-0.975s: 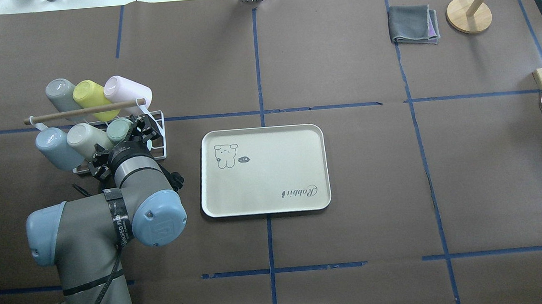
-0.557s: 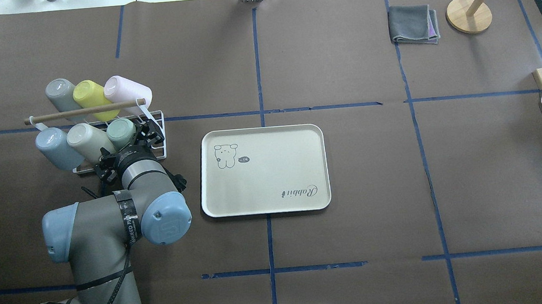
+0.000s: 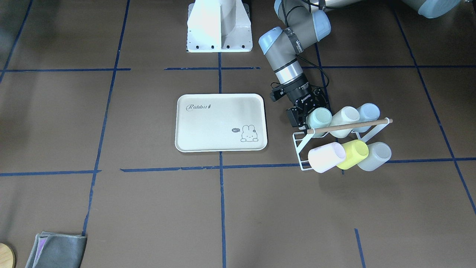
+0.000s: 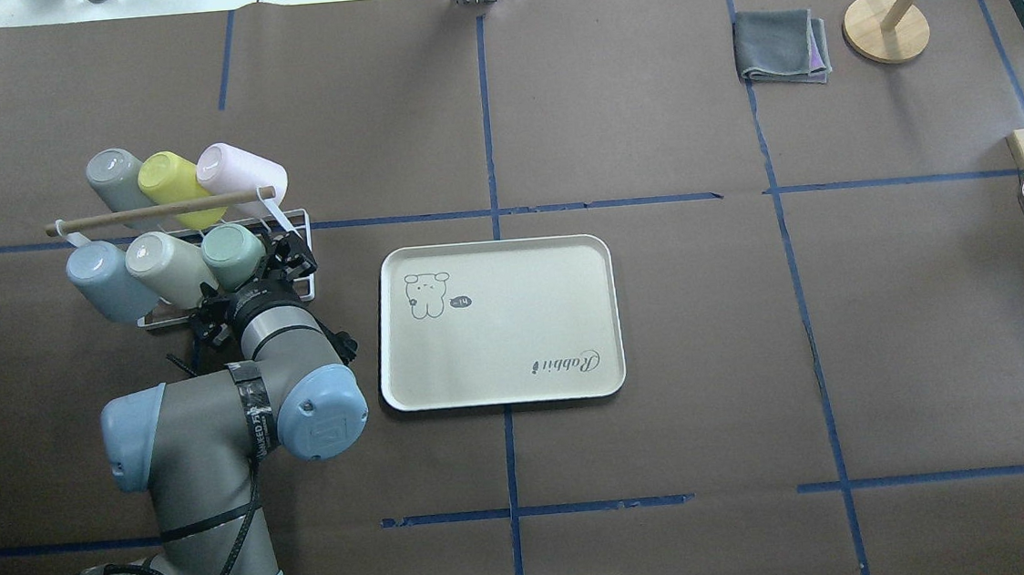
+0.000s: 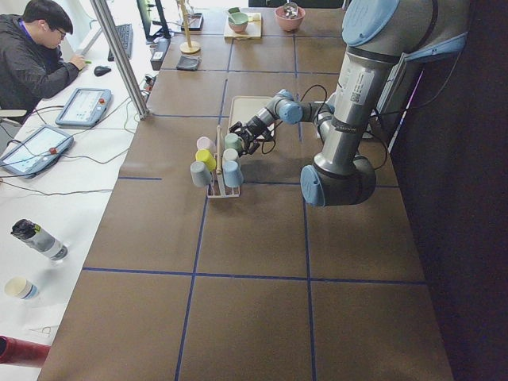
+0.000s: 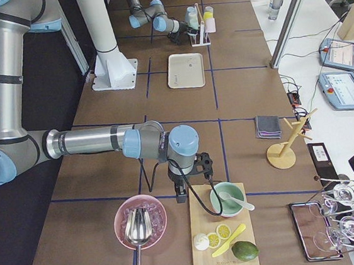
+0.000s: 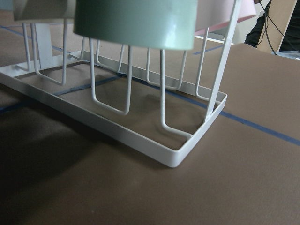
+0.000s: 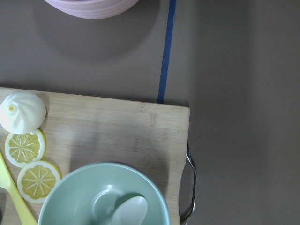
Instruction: Pick up and place green cup on tray
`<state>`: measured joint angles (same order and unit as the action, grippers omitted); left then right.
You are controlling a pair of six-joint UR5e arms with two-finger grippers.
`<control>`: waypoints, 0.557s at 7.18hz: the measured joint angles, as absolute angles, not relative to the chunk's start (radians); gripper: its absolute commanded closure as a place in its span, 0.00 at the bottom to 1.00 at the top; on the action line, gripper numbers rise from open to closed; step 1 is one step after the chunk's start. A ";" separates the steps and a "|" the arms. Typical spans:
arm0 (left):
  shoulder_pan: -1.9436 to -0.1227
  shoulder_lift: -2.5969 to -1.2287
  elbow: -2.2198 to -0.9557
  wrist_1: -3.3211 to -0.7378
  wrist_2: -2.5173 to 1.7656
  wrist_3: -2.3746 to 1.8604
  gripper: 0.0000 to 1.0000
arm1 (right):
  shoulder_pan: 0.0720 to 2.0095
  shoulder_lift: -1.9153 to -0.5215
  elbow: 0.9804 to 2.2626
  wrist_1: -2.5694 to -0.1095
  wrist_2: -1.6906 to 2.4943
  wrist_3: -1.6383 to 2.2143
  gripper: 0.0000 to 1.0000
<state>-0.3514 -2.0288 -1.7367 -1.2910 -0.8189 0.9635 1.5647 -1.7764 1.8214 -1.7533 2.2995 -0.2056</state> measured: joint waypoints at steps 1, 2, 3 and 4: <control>-0.351 -2.030 -1.729 -1.301 -0.819 0.963 0.09 | 1.565 -1.776 1.821 -1.753 2.299 -0.206 0.00; -0.351 -2.031 -1.726 -1.305 -0.818 0.963 0.21 | 1.565 -1.776 1.820 -1.753 2.299 -0.206 0.00; -0.351 -2.031 -1.725 -1.306 -0.818 0.963 0.32 | 1.565 -1.776 1.820 -1.753 2.299 -0.206 0.00; -0.351 -2.031 -1.726 -1.307 -0.818 0.964 0.32 | 1.565 -1.776 1.819 -1.753 2.299 -0.206 0.00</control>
